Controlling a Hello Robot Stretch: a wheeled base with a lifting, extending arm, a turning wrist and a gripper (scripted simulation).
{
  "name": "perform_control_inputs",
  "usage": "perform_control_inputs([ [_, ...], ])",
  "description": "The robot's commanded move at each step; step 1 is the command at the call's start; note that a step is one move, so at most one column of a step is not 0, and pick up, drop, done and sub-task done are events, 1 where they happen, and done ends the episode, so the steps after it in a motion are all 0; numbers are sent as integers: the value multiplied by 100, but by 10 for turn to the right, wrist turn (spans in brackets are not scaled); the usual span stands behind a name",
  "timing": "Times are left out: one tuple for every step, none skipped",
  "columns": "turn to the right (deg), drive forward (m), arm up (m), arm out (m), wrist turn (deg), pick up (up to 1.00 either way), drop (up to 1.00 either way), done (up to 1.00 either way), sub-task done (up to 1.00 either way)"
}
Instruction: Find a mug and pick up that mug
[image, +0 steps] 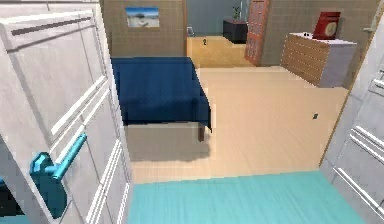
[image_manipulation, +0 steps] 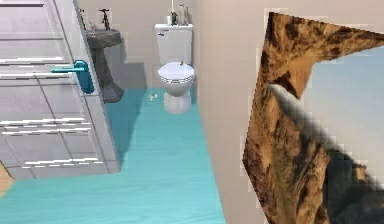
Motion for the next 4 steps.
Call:
perform_control_inputs([
  [180, 0, 0, 0, 0, 0, 0, 0, 0],
  [0, 100, 0, 0, 0, 0, 0, 0, 0],
  [0, 85, 0, 0, 0, 0, 0, 0, 0],
  [-120, 0, 0, 0, 0, 0, 0, 0, 0],
])
